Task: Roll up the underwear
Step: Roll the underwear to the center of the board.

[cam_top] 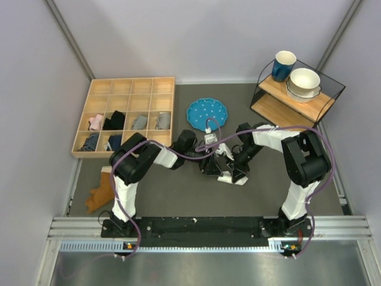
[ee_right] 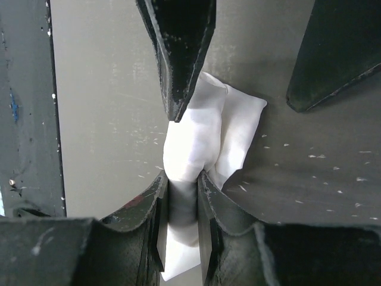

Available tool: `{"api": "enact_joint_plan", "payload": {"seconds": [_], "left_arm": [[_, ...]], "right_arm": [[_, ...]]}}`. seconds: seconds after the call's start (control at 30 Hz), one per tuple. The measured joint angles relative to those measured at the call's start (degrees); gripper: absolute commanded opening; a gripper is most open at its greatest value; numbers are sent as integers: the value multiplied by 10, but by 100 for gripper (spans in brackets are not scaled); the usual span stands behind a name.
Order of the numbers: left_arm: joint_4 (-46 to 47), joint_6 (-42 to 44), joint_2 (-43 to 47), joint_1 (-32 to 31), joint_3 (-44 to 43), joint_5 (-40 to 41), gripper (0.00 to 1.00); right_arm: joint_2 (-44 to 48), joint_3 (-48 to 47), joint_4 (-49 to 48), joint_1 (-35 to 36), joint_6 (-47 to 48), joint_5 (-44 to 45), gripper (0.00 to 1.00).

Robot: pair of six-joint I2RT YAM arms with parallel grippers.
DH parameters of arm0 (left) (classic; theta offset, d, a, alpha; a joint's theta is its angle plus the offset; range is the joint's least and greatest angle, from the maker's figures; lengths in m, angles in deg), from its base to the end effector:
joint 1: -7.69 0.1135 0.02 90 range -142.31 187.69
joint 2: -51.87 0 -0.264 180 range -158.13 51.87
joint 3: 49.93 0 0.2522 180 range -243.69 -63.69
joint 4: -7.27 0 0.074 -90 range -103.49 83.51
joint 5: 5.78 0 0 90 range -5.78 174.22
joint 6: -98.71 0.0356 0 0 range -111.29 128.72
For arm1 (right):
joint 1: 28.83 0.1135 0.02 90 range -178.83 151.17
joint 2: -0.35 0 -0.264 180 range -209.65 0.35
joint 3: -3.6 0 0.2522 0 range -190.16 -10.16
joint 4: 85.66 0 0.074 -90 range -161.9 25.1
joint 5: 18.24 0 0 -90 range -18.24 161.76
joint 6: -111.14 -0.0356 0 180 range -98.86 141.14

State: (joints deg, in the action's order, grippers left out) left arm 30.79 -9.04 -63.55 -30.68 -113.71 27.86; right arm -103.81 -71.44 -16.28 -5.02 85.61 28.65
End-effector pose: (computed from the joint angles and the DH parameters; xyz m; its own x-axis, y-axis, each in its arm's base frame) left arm 0.2736 -0.2545 0.1100 -0.6323 0.2852 -0.7204 0.7631 0.0688 -0.6426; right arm 0.2556 0.1394 0.1479 -0.2074 -0.8116 -0.5462 -0.9037 -0.0549 0.4247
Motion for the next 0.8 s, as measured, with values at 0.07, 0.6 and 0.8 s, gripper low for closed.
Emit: {"api": "enact_joint_plan", "payload": {"seconds": [0.07, 0.6, 0.8], "left_arm": [[4, -3, -5, -2, -5, -6, 68], [260, -173, -76, -17, 24, -30, 66], [402, -272, -99, -21, 69, 14, 66]], "right_arm": [[-2, 0, 6, -1, 0, -2, 20], [-5, 0, 12, -6, -11, -4, 20], [-5, 1, 7, -6, -28, -3, 20]]}}
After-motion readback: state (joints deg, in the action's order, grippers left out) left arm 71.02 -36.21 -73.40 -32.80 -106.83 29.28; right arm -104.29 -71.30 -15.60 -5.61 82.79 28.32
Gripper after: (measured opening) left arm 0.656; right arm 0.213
